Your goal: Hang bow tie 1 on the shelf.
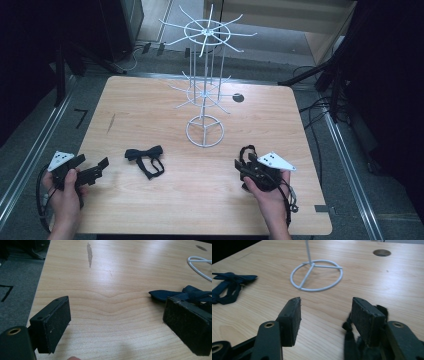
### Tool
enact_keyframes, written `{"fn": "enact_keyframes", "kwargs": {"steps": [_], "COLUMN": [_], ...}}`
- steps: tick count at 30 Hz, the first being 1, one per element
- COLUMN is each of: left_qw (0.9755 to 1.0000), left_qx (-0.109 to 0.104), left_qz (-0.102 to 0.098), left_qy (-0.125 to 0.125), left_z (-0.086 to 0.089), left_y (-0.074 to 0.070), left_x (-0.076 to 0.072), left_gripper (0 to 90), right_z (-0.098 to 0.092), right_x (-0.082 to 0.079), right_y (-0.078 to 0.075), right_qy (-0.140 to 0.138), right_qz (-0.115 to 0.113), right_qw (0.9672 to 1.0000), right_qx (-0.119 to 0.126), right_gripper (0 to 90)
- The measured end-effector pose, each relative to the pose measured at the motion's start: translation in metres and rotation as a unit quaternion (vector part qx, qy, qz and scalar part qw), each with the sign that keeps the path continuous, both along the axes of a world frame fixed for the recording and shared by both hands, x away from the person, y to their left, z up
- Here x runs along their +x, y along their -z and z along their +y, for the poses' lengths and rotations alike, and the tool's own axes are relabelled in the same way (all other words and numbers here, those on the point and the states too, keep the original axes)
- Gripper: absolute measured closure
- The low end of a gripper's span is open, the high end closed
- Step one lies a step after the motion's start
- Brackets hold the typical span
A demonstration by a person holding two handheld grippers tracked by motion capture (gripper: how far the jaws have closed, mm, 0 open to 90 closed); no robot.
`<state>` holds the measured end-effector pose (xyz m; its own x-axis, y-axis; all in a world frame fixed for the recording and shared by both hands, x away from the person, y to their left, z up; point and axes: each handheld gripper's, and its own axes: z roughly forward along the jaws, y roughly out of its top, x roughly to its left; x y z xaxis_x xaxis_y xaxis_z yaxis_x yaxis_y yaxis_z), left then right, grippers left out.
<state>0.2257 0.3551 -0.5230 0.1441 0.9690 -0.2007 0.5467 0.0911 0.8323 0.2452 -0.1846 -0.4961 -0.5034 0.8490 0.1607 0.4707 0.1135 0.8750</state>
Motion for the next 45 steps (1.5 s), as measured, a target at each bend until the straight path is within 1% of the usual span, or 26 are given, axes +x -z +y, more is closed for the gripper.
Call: {"fn": "enact_keyframes", "kwargs": {"steps": [5,7,8,9,10,11,14,15,17,19,21,24,30,32,33,34,36,37,39,40,41,42,44,45], "left_qw": [1.0000,1.0000,1.0000,1.0000,1.0000,1.0000,1.0000,1.0000,1.0000,1.0000,1.0000,1.0000,1.0000,1.0000,1.0000,1.0000,1.0000,1.0000,1.0000,1.0000,1.0000,1.0000,1.0000,1.0000], "left_qx": [0.002,0.002,0.001,0.001,0.001,0.002,0.001,0.000,0.001,0.002,0.002,0.002,0.002,0.002,0.002,0.002,0.002,0.002,0.002,0.002,0.002,0.002,0.002,0.001], "left_qz": [0.004,0.004,0.003,0.004,0.004,0.000,0.000,0.001,0.003,0.004,0.004,0.003,0.004,0.004,0.004,0.004,0.004,0.004,0.004,0.004,0.004,0.004,0.003,0.003], "left_qy": [0.000,0.000,-0.001,-0.001,-0.001,-0.002,-0.001,-0.001,0.000,-0.001,-0.001,-0.002,-0.002,-0.001,-0.002,-0.002,-0.002,-0.002,-0.002,-0.002,-0.002,-0.002,-0.002,-0.002], "left_z": [0.000,0.000,0.000,0.000,0.000,0.000,0.000,0.000,0.000,0.000,0.000,0.000,0.000,0.000,0.000,0.000,0.000,0.000,0.000,0.000,0.000,0.000,0.000,0.000], "left_y": [0.000,0.000,0.000,0.000,0.000,0.000,0.000,0.000,0.000,0.000,0.000,0.000,0.000,0.000,0.000,0.000,0.000,0.000,0.000,0.000,0.000,0.000,0.000,0.000], "left_x": [0.001,0.001,0.001,0.001,0.001,0.001,0.001,0.001,0.001,0.001,0.002,0.002,0.002,0.002,0.002,0.002,0.002,0.002,0.002,0.002,0.002,0.002,0.002,0.002], "left_gripper": [8.2,8.2,8.2,8.2,8.2,8.2,8.2,8.2,8.2,8.2,8.2,8.3,8.2,8.2,8.2,8.2,8.2,8.2,8.2,8.2,8.2,8.2,8.2,8.2], "right_z": [0.025,0.029,0.040,0.045,0.045,0.052,0.058,0.062,0.064,0.070,0.072,0.081,0.091,0.101,0.101,0.107,0.114,0.114,0.125,0.129,0.129,0.137,0.144,0.144], "right_x": [0.003,0.004,0.004,0.005,0.005,0.005,0.006,0.006,0.006,0.007,0.007,0.008,0.007,0.007,0.007,0.007,0.007,0.007,0.008,0.008,0.008,0.007,0.007,0.007], "right_y": [-0.003,-0.003,-0.003,-0.003,-0.003,-0.003,-0.002,-0.002,-0.001,0.002,0.002,0.005,0.006,0.007,0.007,0.007,0.008,0.008,0.008,0.008,0.008,0.010,0.012,0.012], "right_qy": [-0.023,-0.026,-0.037,-0.043,-0.043,-0.048,-0.051,-0.055,-0.057,-0.060,-0.062,-0.071,-0.079,-0.088,-0.088,-0.093,-0.098,-0.098,-0.108,-0.111,-0.111,-0.117,-0.121,-0.121], "right_qz": [-0.005,-0.003,-0.005,-0.007,-0.007,-0.007,-0.007,-0.007,-0.007,-0.003,-0.001,0.000,0.002,0.004,0.004,0.006,0.007,0.007,0.009,0.008,0.008,0.010,0.012,0.012], "right_qw": [0.9997,0.9997,0.9993,0.9990,0.9990,0.9988,0.9986,0.9985,0.9984,0.9982,0.9981,0.9974,0.9969,0.9961,0.9961,0.9957,0.9952,0.9952,0.9942,0.9938,0.9938,0.9931,0.9925,0.9925], "right_qx": [-0.002,-0.001,-0.005,-0.007,-0.007,-0.006,-0.003,-0.001,-0.001,-0.002,-0.002,-0.006,0.000,-0.003,-0.003,-0.001,-0.001,-0.001,-0.003,-0.001,-0.001,0.001,0.004,0.004], "right_gripper": [43.5,43.7,43.9,43.9,43.9,44.0,44.2,44.3,44.4,44.7,44.8,45.2,46.1,46.5,46.5,46.8,46.9,46.9,47.4,47.7,47.7,47.9,48.2,48.2]}}
